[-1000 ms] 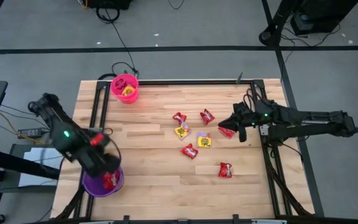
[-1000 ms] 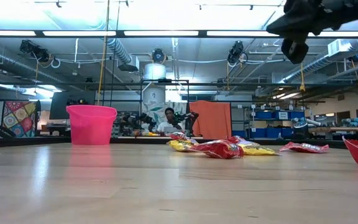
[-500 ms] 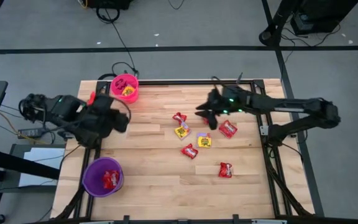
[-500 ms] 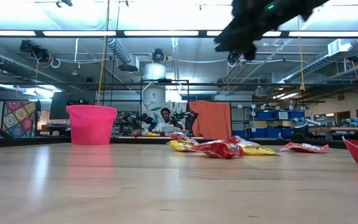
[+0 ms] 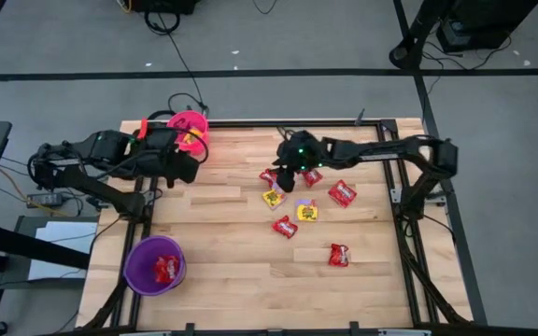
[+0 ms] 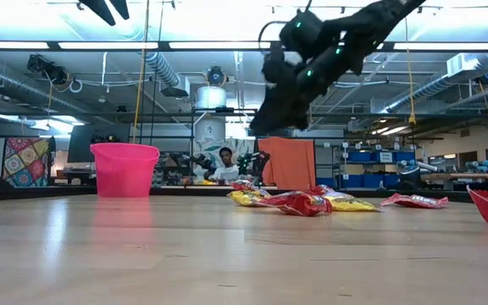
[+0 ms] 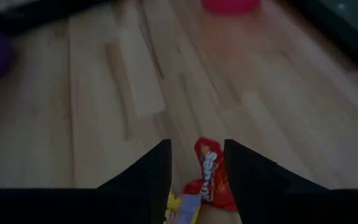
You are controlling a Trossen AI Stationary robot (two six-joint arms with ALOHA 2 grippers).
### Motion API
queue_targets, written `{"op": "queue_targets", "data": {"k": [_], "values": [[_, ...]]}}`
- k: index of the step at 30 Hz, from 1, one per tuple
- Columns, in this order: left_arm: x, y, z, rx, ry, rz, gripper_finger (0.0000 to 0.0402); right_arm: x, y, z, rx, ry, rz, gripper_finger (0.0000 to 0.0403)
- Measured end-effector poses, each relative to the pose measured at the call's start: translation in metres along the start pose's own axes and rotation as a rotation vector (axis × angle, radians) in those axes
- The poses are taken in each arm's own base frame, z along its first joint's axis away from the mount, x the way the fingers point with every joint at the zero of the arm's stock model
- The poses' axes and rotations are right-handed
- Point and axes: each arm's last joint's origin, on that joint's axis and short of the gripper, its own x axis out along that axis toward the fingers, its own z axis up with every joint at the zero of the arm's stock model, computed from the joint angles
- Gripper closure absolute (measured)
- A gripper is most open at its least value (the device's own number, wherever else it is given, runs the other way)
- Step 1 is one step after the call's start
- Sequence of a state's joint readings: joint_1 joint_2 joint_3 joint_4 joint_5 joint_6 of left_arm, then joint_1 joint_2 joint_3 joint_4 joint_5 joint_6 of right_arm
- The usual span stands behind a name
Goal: Sort candy by brand, put in halloween buckets
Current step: Put the red candy into the violet bucket
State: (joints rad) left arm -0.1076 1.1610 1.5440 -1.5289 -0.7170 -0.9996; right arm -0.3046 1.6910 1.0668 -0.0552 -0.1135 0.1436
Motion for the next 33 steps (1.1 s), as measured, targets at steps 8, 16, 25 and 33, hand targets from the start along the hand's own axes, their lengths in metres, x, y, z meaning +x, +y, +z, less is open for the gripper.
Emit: {"op": "queue_targets", "data": {"k": [8, 16, 25, 33], "values": [[0.002, 0.0, 0.003, 0.028, -0.008, 0.006, 0.0215, 0.035, -0.007, -0.019, 0.0, 0.052, 0.002, 0.0215], [0.002, 0.001, 0.003, 0.029, -0.007, 0.006, 0.0215, 0.054, -0.017, -0.031, 0.034, 0.074, -0.056, 0.0203], [0.003, 0.0, 0.003, 0.049, -0.007, 0.007, 0.0215, 0.061, -0.023, -0.036, 0.048, 0.082, -0.053, 0.0203], [0.003, 0.0, 0.003, 0.056, -0.009, 0.008, 0.0215, 0.061, -0.025, -0.034, 0.063, 0.066, -0.073, 0.0203]]}}
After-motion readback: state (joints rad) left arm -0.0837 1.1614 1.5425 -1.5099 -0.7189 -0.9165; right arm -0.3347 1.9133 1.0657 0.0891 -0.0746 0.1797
